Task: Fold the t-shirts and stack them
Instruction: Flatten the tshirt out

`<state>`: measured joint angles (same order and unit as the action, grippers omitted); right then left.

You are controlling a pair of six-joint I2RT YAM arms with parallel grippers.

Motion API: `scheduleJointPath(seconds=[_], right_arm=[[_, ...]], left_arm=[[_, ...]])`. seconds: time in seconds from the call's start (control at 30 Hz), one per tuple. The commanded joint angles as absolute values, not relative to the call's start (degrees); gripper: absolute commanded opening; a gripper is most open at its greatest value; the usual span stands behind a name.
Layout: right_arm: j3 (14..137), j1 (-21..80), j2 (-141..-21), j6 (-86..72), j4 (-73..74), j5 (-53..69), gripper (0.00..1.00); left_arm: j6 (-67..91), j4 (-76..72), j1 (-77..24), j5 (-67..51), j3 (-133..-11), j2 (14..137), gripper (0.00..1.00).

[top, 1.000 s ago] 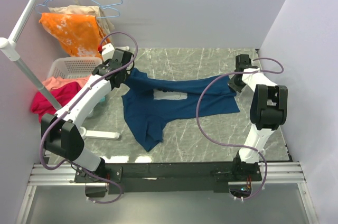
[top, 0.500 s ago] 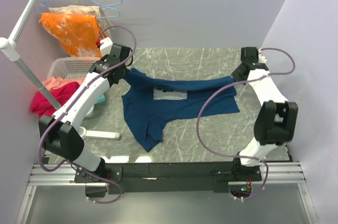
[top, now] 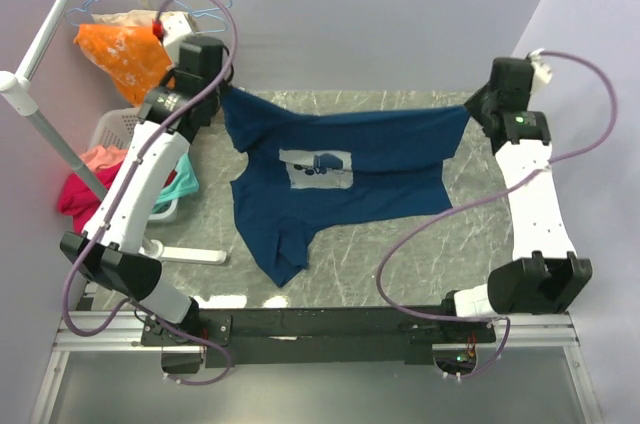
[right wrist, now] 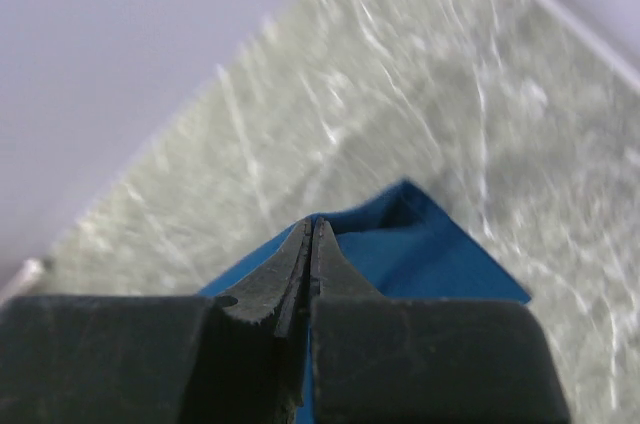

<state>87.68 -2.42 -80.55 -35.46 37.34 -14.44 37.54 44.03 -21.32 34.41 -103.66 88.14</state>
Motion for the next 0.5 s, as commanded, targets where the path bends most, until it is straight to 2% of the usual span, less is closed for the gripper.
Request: scheduleJointPath(seconds=[0.0,0.27,0.47], right_arm=[[96.23,-2.20,-76.65,-32.17,39.20,-16.79,0.00],[109.94,-2.20,-74.62,-28.57,41.93,-16.70,0.00],[113.56,-2.28,-71.11,-26.98,40.18,-14.60,0.00]], left_arm=[[32.52,43.86,-20.65,36.65,-114.42,89.12,0.01],[27.08,41.49,-20.57,34.28,-127.16,90.09,0.01],[24.62,35.17,-20.65,31.56,-128.06,87.19,0.01]])
